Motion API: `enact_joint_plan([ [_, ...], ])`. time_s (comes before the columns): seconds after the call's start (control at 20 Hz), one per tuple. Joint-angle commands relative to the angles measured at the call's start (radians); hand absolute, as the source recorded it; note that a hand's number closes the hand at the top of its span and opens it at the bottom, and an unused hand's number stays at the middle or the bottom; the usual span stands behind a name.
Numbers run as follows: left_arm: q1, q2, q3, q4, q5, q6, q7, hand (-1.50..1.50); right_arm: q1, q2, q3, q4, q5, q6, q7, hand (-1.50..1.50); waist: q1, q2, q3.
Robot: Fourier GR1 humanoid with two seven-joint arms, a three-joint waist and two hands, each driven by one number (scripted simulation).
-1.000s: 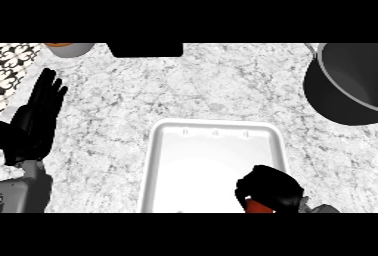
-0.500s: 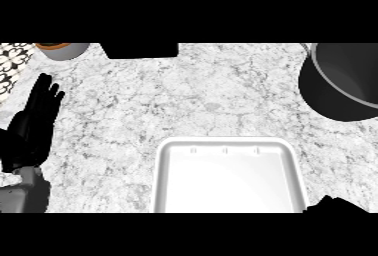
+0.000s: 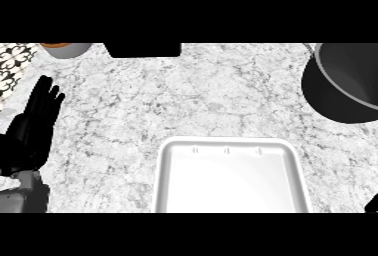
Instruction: Pick the bell pepper from the tray and place it in the pot
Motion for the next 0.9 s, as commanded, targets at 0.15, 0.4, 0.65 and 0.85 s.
enact_joint_plan([
  [0.15,-0.072,0.005,-0.003,0.008,0.001,0.004,0.047,0.00,-0.151,-0.033,-0.235,0.074,-0.219,0.050,0.173,1.50,0.027,0.006,0.001],
  [0.4,-0.076,-0.021,-0.020,0.094,-0.032,0.002,-0.044,0.00,-0.311,-0.120,-0.287,0.300,-0.317,0.141,0.195,1.50,0.031,0.008,0.001],
  [0.65,-0.090,-0.014,-0.008,0.062,-0.014,-0.003,-0.007,0.00,-0.521,-0.148,-0.199,0.546,-0.223,0.108,0.211,1.50,0.045,0.009,0.001],
  [0.85,-0.085,0.010,0.006,0.066,0.004,-0.032,0.020,0.00,-0.646,-0.172,-0.176,0.761,-0.145,0.080,0.123,1.50,0.046,0.009,0.002],
])
